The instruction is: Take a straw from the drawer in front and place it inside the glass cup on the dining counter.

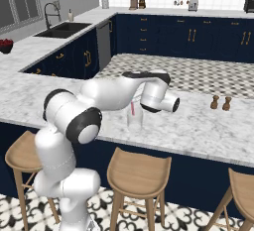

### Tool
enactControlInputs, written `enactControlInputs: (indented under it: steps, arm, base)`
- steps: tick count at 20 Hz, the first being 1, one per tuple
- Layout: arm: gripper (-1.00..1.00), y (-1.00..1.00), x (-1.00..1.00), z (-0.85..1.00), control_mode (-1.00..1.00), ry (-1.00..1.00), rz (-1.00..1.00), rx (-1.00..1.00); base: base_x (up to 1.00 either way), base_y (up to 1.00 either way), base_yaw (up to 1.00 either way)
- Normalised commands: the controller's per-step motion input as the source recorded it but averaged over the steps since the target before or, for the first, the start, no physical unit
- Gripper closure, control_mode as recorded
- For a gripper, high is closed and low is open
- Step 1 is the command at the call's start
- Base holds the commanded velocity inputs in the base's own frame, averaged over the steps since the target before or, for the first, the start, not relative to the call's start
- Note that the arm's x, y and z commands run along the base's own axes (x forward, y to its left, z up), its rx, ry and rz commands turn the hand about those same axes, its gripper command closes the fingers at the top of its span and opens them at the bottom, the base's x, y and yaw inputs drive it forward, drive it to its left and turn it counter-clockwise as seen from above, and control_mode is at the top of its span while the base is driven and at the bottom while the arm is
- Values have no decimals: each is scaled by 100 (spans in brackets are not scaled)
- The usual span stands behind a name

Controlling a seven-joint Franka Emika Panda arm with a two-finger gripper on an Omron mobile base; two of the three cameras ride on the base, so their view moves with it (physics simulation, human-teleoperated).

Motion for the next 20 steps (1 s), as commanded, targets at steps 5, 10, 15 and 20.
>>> enactControlInputs:
  steps: [5, 10, 15, 20]
  arm:
    - [100, 0, 32, -23, -100, 0, 0, 0]
    - [100, 0, 33, -27, -100, 0, 0, 0]
    - [100, 0, 25, -29, -100, 0, 0, 0]
    - [100, 0, 27, -28, -100, 0, 0, 0]
  base:
    - [0, 0, 0]
    - [0, 0, 0]
    - [0, 0, 0]
    - [0, 0, 0]
